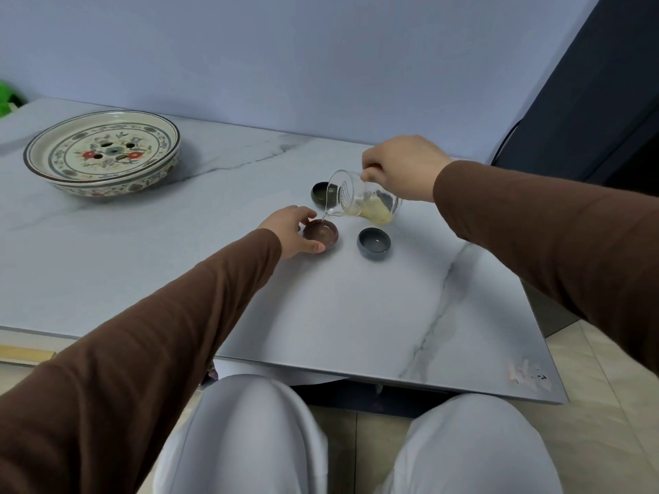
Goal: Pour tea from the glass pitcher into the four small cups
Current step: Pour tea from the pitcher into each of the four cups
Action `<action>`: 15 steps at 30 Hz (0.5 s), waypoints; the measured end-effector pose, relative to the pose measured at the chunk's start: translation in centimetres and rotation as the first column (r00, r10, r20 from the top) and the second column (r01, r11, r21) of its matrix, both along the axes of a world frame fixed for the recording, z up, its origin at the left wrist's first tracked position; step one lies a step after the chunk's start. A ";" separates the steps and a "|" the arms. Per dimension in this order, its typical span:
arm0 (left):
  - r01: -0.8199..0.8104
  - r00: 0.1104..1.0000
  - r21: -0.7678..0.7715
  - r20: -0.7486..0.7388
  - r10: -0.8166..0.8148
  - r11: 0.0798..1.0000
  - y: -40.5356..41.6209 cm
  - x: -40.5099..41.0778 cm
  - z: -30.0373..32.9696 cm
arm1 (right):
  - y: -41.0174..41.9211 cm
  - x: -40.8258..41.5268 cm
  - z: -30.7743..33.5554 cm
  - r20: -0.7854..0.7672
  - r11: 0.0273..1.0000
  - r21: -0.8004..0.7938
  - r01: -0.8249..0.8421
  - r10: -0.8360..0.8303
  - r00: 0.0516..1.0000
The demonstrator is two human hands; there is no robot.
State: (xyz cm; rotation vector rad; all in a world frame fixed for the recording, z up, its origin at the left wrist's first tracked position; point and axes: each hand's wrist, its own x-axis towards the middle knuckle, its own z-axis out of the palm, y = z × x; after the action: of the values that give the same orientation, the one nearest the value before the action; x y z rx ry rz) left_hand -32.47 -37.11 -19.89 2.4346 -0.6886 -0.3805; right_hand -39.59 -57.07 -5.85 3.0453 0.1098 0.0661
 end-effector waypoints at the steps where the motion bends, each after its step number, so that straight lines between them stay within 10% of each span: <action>1: 0.000 1.000 -0.007 -0.005 0.000 1.000 0.1 -0.1 0.1 | -0.5 -0.2 -0.2 -0.005 0.998 0.055 0.027 -0.027 1.000; 10: 0.020 0.998 -0.029 0.061 -0.018 0.999 -0.9 -0.2 2.7 | -5.9 -1.8 -0.5 -0.064 0.774 0.577 0.259 -0.273 0.960; 15: 0.061 0.986 0.020 0.155 -0.063 0.998 -4.9 0.8 4.7 | -9.3 -2.3 0.1 -0.010 0.789 0.548 0.279 -0.328 0.945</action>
State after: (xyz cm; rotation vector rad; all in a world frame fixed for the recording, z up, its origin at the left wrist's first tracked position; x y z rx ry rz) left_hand -31.62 -41.97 -15.15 2.4805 -0.8326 -0.2215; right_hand -41.89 -66.33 -5.73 3.5684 -0.4993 0.2442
